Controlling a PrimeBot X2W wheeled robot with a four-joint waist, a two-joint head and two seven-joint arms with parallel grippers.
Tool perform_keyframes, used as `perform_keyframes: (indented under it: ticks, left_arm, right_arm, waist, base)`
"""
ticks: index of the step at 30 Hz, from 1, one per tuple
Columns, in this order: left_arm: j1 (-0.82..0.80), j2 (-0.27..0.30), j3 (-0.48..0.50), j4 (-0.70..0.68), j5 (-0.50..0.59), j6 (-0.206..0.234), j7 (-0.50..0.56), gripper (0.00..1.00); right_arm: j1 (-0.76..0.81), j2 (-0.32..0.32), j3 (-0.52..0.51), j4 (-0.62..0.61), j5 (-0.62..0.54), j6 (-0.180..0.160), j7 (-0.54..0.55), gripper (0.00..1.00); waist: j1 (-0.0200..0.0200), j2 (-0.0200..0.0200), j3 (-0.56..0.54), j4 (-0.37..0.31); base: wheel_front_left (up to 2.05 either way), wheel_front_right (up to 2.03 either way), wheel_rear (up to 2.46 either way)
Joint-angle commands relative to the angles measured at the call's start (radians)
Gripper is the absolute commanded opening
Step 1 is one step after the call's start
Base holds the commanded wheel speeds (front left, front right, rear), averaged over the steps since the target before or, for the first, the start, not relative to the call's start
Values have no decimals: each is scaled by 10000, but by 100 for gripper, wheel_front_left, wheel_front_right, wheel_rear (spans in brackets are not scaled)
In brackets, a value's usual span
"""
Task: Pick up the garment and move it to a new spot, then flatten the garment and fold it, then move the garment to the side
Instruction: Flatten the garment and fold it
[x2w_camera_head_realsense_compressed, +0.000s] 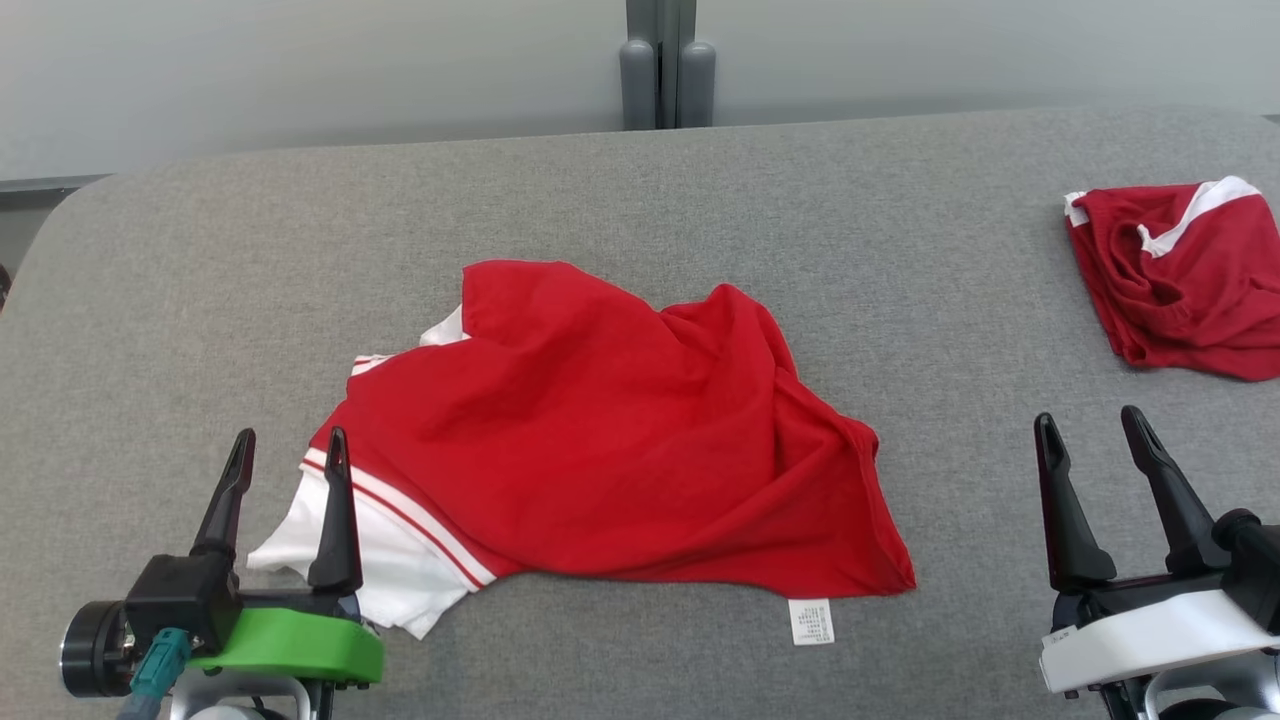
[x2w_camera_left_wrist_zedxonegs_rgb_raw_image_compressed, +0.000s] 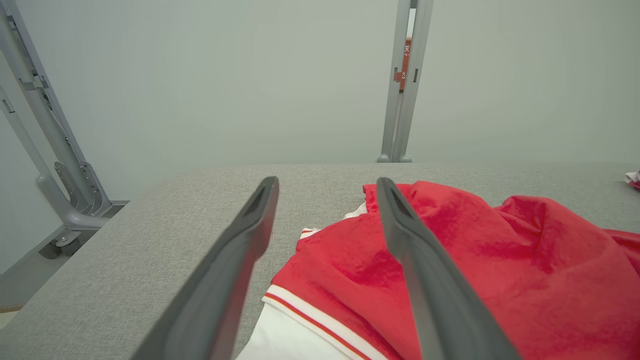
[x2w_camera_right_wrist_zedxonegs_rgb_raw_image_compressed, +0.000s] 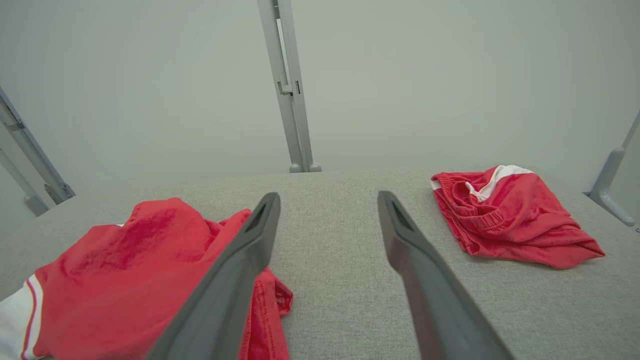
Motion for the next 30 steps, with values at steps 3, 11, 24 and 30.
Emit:
perform_keyframes:
  ticks: [3,11,24,30]
  left_arm:
    - [-70,168,24,-43,73,8,72,100]
    - [-411,557,331,1136,-796,-299,1483,100]
    - [-1525,587,33,4207,-1930,-1388,3327,53]
    - [-1225,560,-58,4430,-2155,-1468,3731,0]
  right_arm:
    - [43,18,-18,-65,16,1,3,100]
    - [-258,27,73,54,82,1,37,100]
    - [-649,-15,67,625,184,1,-98,100]
    - [-246,0,173,945,157,1,30,100]
  waist:
    - [0,0,90,52]
    - [0,0,673,116]
    - [0,0,1385,-124]
    - [0,0,1327,-157]
  base:
    - [0,0,0]
    - [0,0,0]
    - [0,0,0]
    - [0,0,0]
